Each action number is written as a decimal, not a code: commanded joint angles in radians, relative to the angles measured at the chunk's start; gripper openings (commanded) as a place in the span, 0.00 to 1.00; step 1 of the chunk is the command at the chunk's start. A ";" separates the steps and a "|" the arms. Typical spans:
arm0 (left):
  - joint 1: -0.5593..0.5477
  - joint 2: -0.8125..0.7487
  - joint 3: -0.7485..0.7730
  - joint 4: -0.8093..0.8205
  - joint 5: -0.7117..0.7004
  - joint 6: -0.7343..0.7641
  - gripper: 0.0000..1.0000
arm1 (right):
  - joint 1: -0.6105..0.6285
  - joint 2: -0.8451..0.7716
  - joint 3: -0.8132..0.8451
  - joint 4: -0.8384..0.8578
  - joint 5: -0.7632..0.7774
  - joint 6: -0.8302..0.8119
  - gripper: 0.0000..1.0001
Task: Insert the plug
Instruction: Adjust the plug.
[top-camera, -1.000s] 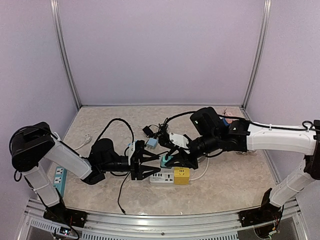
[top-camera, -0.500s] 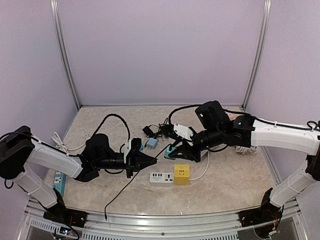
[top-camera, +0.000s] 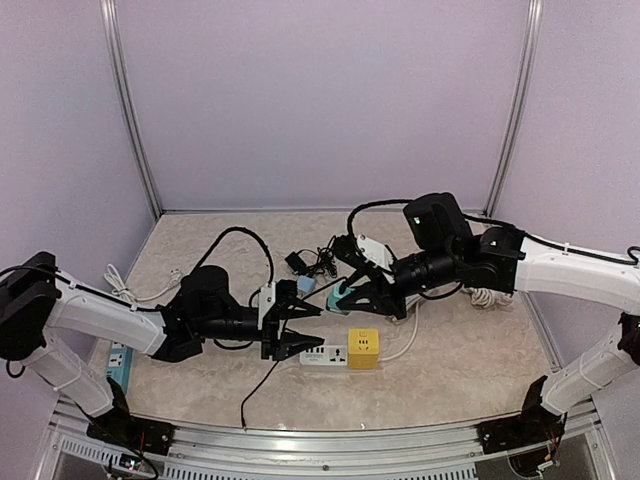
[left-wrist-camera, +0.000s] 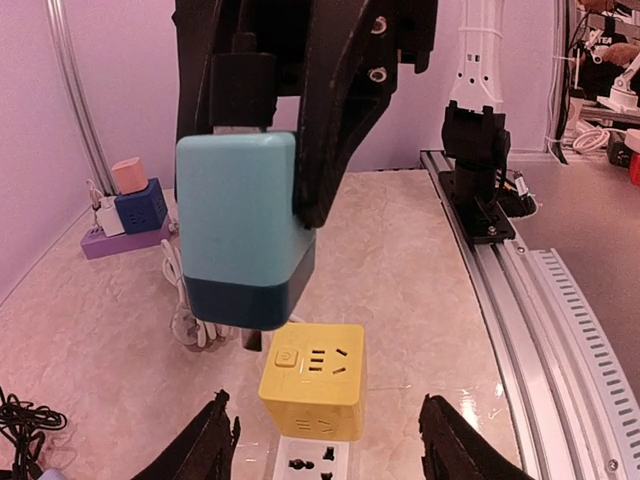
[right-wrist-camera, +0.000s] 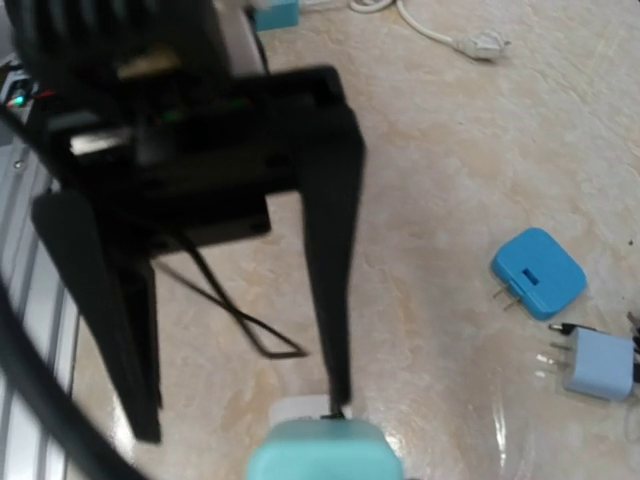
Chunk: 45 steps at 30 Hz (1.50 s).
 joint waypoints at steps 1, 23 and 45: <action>-0.005 0.044 0.044 0.037 0.006 -0.017 0.62 | 0.013 0.014 0.012 0.017 -0.043 -0.019 0.00; -0.012 -0.448 -0.176 -0.114 -0.261 -0.020 0.67 | -0.268 0.394 0.497 -0.370 0.230 0.570 0.00; 0.030 0.035 -0.025 0.255 0.007 -0.252 0.58 | -0.055 0.236 0.267 -0.202 -0.220 0.403 0.00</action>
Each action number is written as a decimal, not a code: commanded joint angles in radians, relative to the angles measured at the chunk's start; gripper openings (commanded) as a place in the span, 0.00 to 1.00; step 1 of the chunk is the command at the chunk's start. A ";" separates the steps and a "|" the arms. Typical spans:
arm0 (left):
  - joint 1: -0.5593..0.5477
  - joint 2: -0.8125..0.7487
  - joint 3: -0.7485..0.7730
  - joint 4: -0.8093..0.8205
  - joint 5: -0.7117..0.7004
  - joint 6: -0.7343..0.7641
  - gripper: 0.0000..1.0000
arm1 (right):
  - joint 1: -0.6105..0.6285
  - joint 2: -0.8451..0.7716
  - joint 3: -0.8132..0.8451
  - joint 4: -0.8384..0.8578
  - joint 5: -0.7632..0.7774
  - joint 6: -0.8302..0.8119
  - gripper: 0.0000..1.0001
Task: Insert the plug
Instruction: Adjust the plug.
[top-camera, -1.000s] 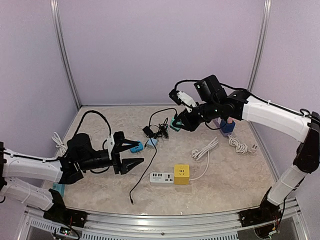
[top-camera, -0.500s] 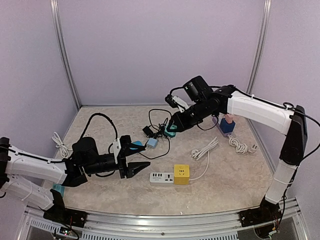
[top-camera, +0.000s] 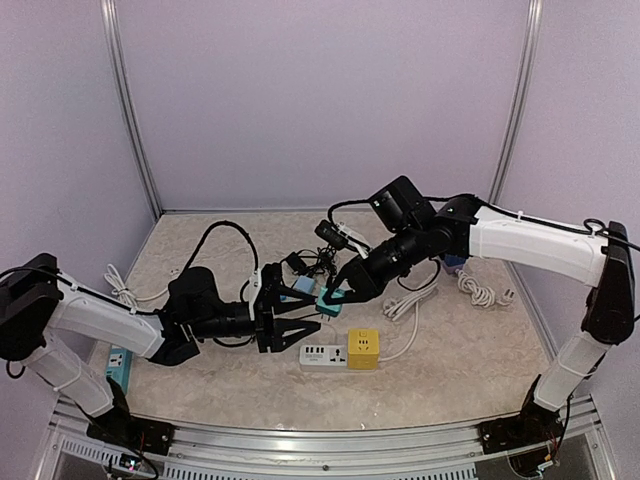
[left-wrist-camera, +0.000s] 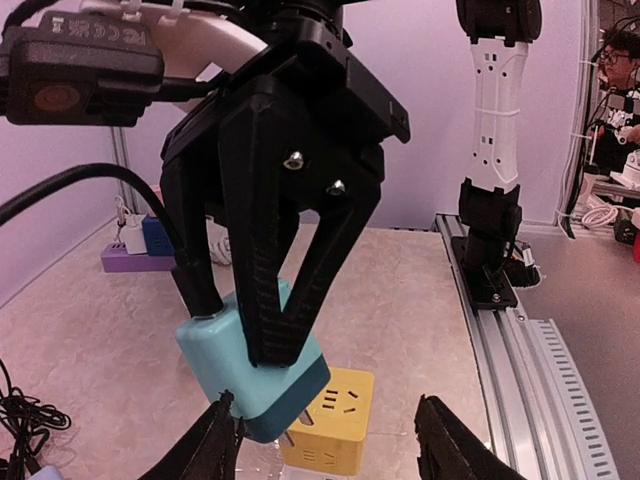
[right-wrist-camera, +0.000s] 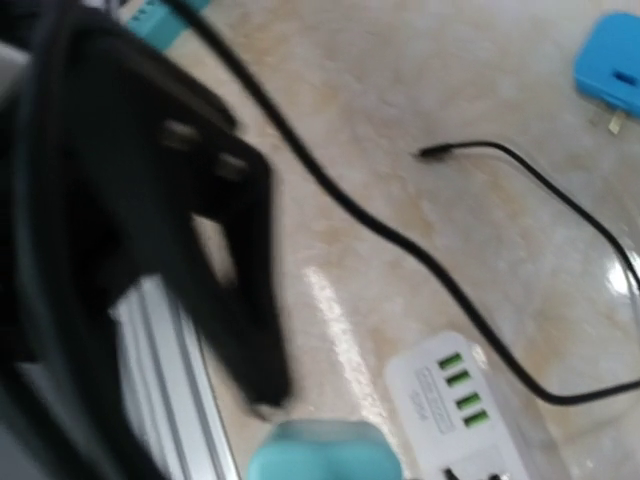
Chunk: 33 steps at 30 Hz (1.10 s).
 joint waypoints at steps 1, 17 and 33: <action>0.015 0.059 0.032 0.067 0.061 -0.072 0.58 | 0.027 -0.046 -0.038 0.084 -0.069 -0.055 0.00; 0.036 0.111 0.076 0.023 0.186 -0.107 0.28 | 0.079 -0.101 -0.085 0.151 -0.064 -0.235 0.00; 0.037 0.103 0.099 0.002 0.190 -0.116 0.35 | 0.085 -0.083 -0.075 0.142 -0.064 -0.263 0.00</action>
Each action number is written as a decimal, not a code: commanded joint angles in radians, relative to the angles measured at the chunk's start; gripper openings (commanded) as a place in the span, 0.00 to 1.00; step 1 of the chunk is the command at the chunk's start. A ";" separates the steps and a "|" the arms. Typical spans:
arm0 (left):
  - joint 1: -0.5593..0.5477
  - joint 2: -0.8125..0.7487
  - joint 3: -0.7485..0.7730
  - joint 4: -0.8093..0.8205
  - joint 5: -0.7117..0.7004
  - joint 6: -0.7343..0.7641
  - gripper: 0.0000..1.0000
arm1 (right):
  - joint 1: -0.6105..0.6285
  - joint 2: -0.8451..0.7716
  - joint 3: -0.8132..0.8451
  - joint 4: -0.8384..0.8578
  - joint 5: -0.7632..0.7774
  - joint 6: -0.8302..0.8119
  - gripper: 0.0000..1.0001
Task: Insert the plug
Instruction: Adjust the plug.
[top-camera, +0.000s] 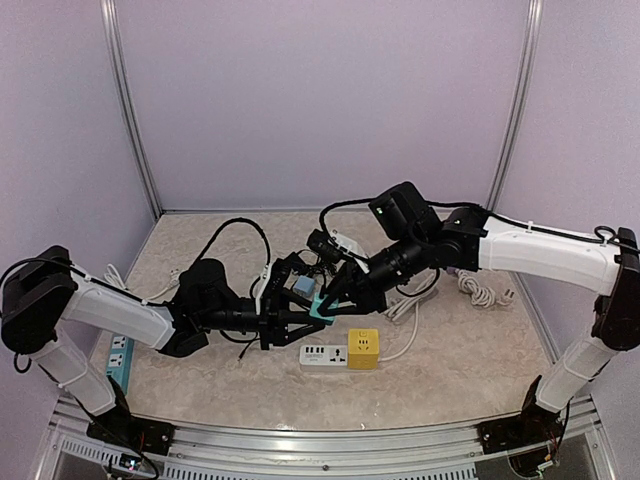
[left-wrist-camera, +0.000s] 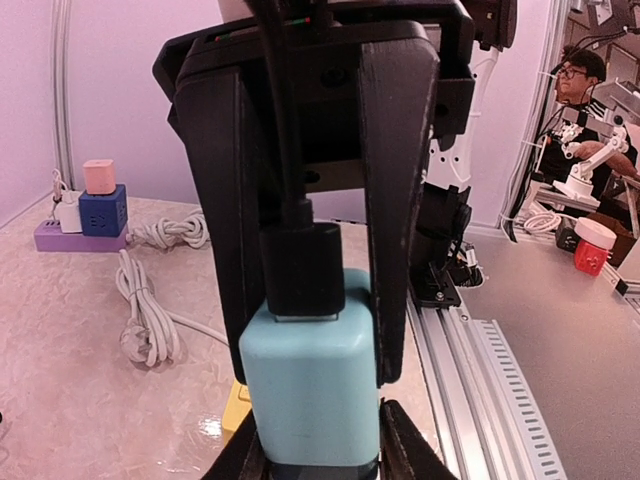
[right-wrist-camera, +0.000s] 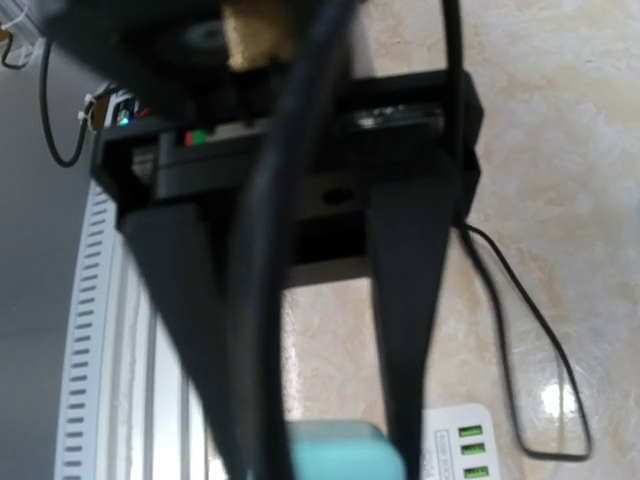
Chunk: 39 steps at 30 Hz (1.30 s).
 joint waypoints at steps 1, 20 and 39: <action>0.000 0.001 0.026 0.005 -0.007 0.010 0.37 | 0.018 -0.011 0.012 0.027 -0.019 0.008 0.00; 0.007 0.000 -0.005 0.065 -0.012 0.008 0.00 | 0.023 0.010 0.067 -0.075 0.053 -0.051 0.49; -0.030 0.175 -0.078 0.508 -0.141 -0.010 0.00 | 0.075 0.195 0.396 -0.432 0.197 -0.260 0.57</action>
